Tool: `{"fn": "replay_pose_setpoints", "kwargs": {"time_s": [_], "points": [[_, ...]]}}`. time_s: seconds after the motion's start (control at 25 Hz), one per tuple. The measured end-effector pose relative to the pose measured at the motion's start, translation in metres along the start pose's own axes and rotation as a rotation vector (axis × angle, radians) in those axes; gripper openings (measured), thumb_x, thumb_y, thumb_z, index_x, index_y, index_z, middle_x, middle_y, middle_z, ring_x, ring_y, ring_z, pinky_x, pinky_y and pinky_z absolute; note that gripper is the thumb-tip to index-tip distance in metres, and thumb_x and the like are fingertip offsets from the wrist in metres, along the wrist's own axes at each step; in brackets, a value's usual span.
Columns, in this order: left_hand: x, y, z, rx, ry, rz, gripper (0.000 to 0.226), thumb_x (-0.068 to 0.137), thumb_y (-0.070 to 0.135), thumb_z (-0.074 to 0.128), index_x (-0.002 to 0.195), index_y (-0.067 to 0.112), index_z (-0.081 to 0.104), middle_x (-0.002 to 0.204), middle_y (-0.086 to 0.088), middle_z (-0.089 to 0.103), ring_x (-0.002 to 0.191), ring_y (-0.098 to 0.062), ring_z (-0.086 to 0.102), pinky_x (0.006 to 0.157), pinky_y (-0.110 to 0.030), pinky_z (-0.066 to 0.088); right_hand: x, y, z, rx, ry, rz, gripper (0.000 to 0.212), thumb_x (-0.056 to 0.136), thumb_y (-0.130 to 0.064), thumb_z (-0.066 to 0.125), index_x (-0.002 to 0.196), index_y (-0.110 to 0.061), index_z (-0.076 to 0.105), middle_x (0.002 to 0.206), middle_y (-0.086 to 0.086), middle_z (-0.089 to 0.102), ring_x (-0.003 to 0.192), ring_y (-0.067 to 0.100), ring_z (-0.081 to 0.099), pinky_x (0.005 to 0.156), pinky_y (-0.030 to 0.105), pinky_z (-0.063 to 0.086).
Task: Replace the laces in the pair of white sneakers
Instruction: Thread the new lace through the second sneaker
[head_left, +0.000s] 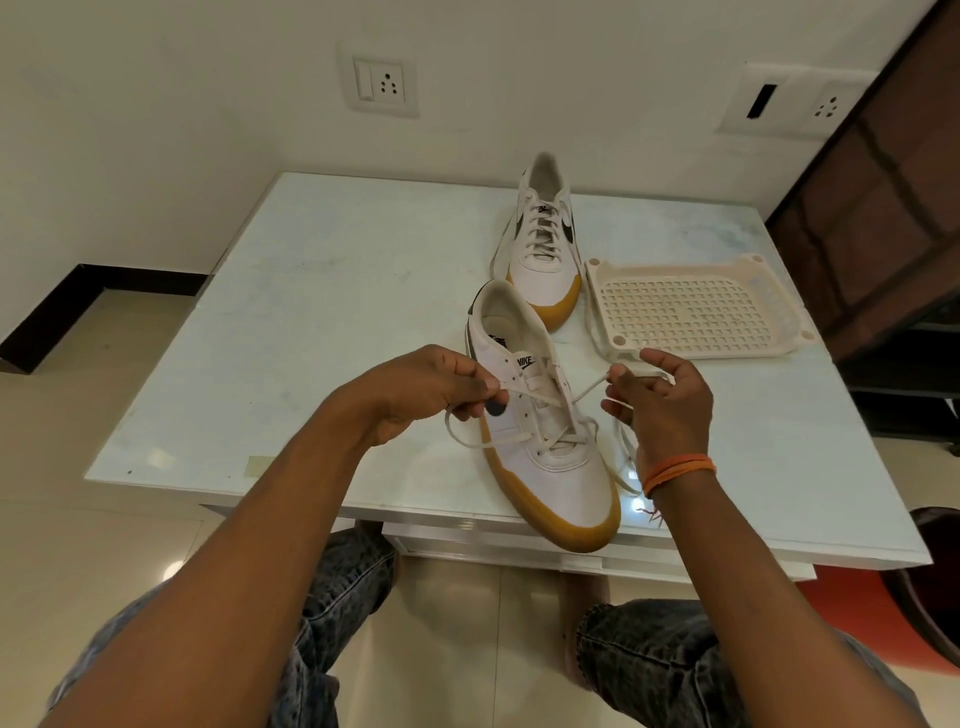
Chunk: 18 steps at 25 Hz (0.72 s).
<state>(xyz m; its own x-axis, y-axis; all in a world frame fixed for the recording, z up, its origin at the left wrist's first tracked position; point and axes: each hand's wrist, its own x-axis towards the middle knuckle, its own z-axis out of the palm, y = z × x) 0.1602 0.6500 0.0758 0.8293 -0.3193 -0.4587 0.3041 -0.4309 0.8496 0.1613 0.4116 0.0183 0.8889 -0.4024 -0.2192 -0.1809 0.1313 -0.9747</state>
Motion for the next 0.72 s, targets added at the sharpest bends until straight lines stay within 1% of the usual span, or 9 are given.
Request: {"fn": "replay_pose_setpoints", "kwargs": {"time_s": [0.04, 0.12, 0.2, 0.24, 0.32, 0.36, 0.44, 0.6, 0.72], "points": [[0.001, -0.002, 0.000, 0.037, 0.004, 0.008, 0.021, 0.097, 0.020, 0.057, 0.104, 0.008, 0.073, 0.067, 0.011, 0.068, 0.065, 0.000, 0.059, 0.063, -0.008, 0.048, -0.001, 0.004, 0.002, 0.001, -0.038, 0.080, 0.047, 0.084, -0.010, 0.073, 0.125, -0.012, 0.050, 0.089, 0.015, 0.070, 0.080, 0.022, 0.070, 0.068, 0.036, 0.058], [0.005, -0.004, 0.003, 0.120, -0.017, -0.001, 0.019, 0.096, 0.024, 0.059, 0.103, 0.013, 0.074, 0.078, 0.004, 0.072, 0.072, -0.008, 0.062, 0.074, -0.018, 0.050, -0.001, 0.014, 0.006, -0.194, -0.139, 0.174, 0.059, 0.085, -0.027, 0.072, 0.136, -0.021, 0.042, 0.102, 0.009, 0.068, 0.096, 0.024, 0.067, 0.084, 0.043, 0.056], [0.007, -0.007, 0.009, 0.175, -0.032, -0.026, 0.018, 0.095, 0.023, 0.061, 0.101, 0.013, 0.074, 0.085, -0.001, 0.074, 0.072, -0.011, 0.065, 0.075, -0.018, 0.049, -0.003, 0.017, 0.008, -0.392, -0.218, 0.149, 0.061, 0.085, -0.035, 0.070, 0.139, -0.025, 0.042, 0.097, 0.001, 0.065, 0.099, 0.022, 0.064, 0.090, 0.045, 0.053], [0.008, -0.008, 0.012, 0.191, -0.026, -0.034, 0.017, 0.094, 0.023, 0.062, 0.100, 0.012, 0.074, 0.087, -0.002, 0.074, 0.071, -0.011, 0.066, 0.073, -0.018, 0.048, -0.005, 0.016, 0.008, -0.405, -0.260, 0.147, 0.056, 0.087, -0.033, 0.069, 0.137, -0.025, 0.046, 0.094, 0.002, 0.067, 0.095, 0.022, 0.065, 0.086, 0.044, 0.055], [0.008, -0.008, 0.014, 0.194, 0.010, -0.039, 0.018, 0.093, 0.024, 0.063, 0.099, 0.010, 0.073, 0.089, -0.003, 0.074, 0.069, -0.012, 0.068, 0.068, -0.018, 0.047, -0.013, 0.012, 0.010, -0.306, -0.365, 0.221, 0.039, 0.088, -0.027, 0.069, 0.125, -0.021, 0.058, 0.094, 0.010, 0.071, 0.085, 0.024, 0.070, 0.073, 0.042, 0.059], [0.009, -0.009, 0.014, 0.183, 0.030, -0.038, 0.018, 0.093, 0.025, 0.063, 0.099, 0.010, 0.073, 0.089, -0.003, 0.074, 0.068, -0.012, 0.067, 0.065, -0.017, 0.048, -0.019, 0.010, 0.012, -0.264, -0.427, 0.250, 0.032, 0.088, -0.023, 0.070, 0.119, -0.017, 0.063, 0.094, 0.012, 0.073, 0.082, 0.026, 0.071, 0.069, 0.042, 0.060], [0.012, -0.010, 0.013, 0.192, 0.058, -0.037, 0.016, 0.092, 0.025, 0.064, 0.098, 0.012, 0.072, 0.089, -0.004, 0.074, 0.068, -0.013, 0.067, 0.061, -0.018, 0.049, -0.025, 0.010, 0.014, -0.273, -0.510, 0.213, 0.025, 0.084, -0.018, 0.074, 0.107, -0.011, 0.070, 0.092, 0.016, 0.073, 0.081, 0.030, 0.072, 0.070, 0.045, 0.060], [0.015, -0.018, 0.008, 0.374, 0.071, 0.025, 0.017, 0.087, 0.023, 0.071, 0.104, 0.021, 0.074, 0.093, -0.004, 0.072, 0.075, -0.015, 0.065, 0.067, -0.022, 0.056, -0.023, 0.012, 0.013, -0.386, -0.574, 0.066, 0.034, 0.070, -0.015, 0.084, 0.100, -0.009, 0.073, 0.086, 0.013, 0.074, 0.079, 0.026, 0.073, 0.068, 0.038, 0.061], [0.015, -0.021, 0.009, 0.524, 0.145, 0.110, 0.018, 0.081, 0.021, 0.077, 0.099, 0.024, 0.077, 0.092, 0.005, 0.072, 0.082, -0.011, 0.063, 0.075, -0.026, 0.055, -0.024, 0.011, 0.013, -0.472, -0.578, -0.045, 0.016, 0.073, -0.013, 0.081, 0.085, -0.005, 0.074, 0.078, 0.011, 0.074, 0.073, 0.024, 0.073, 0.064, 0.032, 0.061]]}}
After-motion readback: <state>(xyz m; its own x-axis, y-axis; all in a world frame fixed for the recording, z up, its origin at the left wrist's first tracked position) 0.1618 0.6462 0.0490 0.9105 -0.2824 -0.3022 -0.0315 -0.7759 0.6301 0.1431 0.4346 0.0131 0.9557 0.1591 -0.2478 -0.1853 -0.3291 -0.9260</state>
